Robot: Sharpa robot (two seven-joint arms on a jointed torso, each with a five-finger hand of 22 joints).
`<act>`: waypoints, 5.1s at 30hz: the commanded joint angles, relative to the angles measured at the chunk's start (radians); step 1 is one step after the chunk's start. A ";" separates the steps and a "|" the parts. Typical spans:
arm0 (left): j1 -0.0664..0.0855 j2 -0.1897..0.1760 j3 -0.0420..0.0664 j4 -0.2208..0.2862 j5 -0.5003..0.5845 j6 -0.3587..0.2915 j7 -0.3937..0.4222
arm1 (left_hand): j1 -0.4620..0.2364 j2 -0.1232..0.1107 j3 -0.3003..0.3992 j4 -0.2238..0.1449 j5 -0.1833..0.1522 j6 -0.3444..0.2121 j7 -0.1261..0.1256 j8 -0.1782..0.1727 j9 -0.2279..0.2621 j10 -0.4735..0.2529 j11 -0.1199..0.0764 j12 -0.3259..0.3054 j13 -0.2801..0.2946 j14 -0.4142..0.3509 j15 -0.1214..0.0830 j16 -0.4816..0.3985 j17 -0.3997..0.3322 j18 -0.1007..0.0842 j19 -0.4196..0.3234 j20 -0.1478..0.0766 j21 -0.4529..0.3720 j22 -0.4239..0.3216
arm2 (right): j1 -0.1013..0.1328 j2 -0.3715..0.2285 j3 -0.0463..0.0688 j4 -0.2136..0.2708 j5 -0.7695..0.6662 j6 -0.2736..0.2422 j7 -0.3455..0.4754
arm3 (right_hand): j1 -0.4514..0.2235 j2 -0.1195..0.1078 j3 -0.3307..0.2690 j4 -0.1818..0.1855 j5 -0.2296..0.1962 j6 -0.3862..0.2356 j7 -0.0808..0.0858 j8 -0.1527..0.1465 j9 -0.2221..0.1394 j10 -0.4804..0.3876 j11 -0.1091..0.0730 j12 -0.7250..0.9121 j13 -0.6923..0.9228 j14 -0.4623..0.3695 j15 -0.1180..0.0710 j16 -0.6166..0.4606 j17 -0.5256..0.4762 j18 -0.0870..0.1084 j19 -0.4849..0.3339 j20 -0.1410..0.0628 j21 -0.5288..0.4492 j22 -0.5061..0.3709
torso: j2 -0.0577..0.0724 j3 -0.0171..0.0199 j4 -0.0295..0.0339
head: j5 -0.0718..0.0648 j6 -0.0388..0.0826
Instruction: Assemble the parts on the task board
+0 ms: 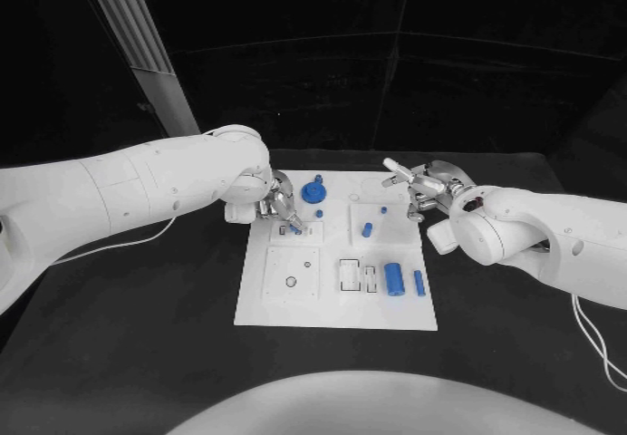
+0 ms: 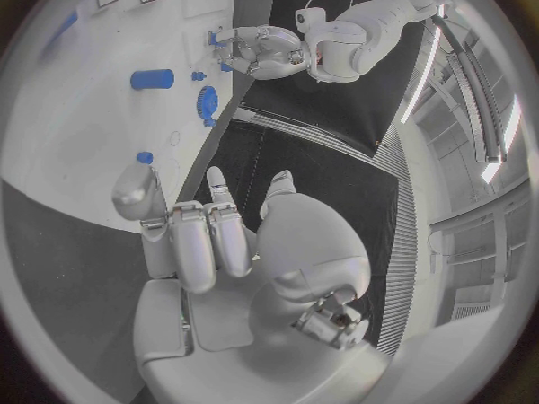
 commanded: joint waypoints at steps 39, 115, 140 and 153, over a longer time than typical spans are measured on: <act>-0.004 0.002 -0.002 0.000 -0.018 0.043 0.004 | -0.038 -0.017 -0.036 0.042 -0.011 0.004 0.000 -0.010 -0.001 0.106 -0.004 0.002 0.263 0.104 -0.006 0.003 0.263 -0.007 0.107 -0.006 0.004 0.263 | 0.001 -0.002 0.000 0.002 -0.004 0.005 0.002 | 0.002 0.012 -0.006 0.001 0.004 0.001 -0.002 0.004 0.000 0.047 -0.006 -0.003 0.209 0.037 -0.007 -0.001 0.184 0.005 -0.008 -0.001 -0.002 0.090 | 0.000 0.0004 -0.0002 | -0.003 -0.003; -0.010 0.006 -0.002 0.006 -0.018 0.034 -0.011 | -0.133 -0.004 -0.252 0.058 -0.263 0.014 0.013 -0.048 -0.022 0.106 0.007 0.002 0.263 0.104 0.006 0.003 0.263 -0.007 0.107 0.005 0.004 0.263 | 0.001 0.000 0.000 0.003 -0.004 0.010 0.001 | 0.001 0.016 -0.009 0.002 0.006 0.000 -0.002 0.006 -0.001 0.054 -0.006 0.002 0.215 0.038 -0.007 0.000 0.186 0.005 -0.007 -0.001 -0.004 0.091 | 0.000 0.0003 -0.0001 | -0.007 -0.001; -0.011 0.005 -0.002 0.011 -0.018 -0.002 0.015 | -0.219 0.022 -0.368 0.059 -0.319 0.016 0.013 -0.048 -0.018 0.106 0.008 0.002 0.263 0.104 0.008 0.003 0.263 -0.007 0.107 0.008 0.004 0.263 | 0.001 -0.001 0.000 0.004 -0.004 0.011 0.000 | 0.001 0.016 -0.009 0.002 0.006 0.000 -0.002 0.006 -0.001 0.054 -0.006 0.002 0.215 0.038 -0.007 0.000 0.186 0.005 -0.007 -0.001 -0.004 0.091 | 0.000 0.0001 0.0001 | -0.008 -0.003; -0.011 0.005 -0.002 0.010 -0.018 0.009 0.003 | -0.094 0.058 -0.349 0.052 -0.009 0.007 0.004 -0.047 -0.012 0.106 -0.001 0.002 0.263 0.104 -0.001 0.003 0.263 -0.007 0.107 0.001 0.004 0.263 | 0.001 -0.001 0.000 0.003 -0.004 0.012 -0.003 | 0.001 0.018 -0.010 0.002 0.006 -0.001 -0.002 0.007 -0.001 0.053 -0.006 0.002 0.214 0.038 -0.007 0.000 0.185 0.005 -0.007 -0.001 -0.006 0.090 | 0.001 -0.0001 0.0000 | -0.008 -0.003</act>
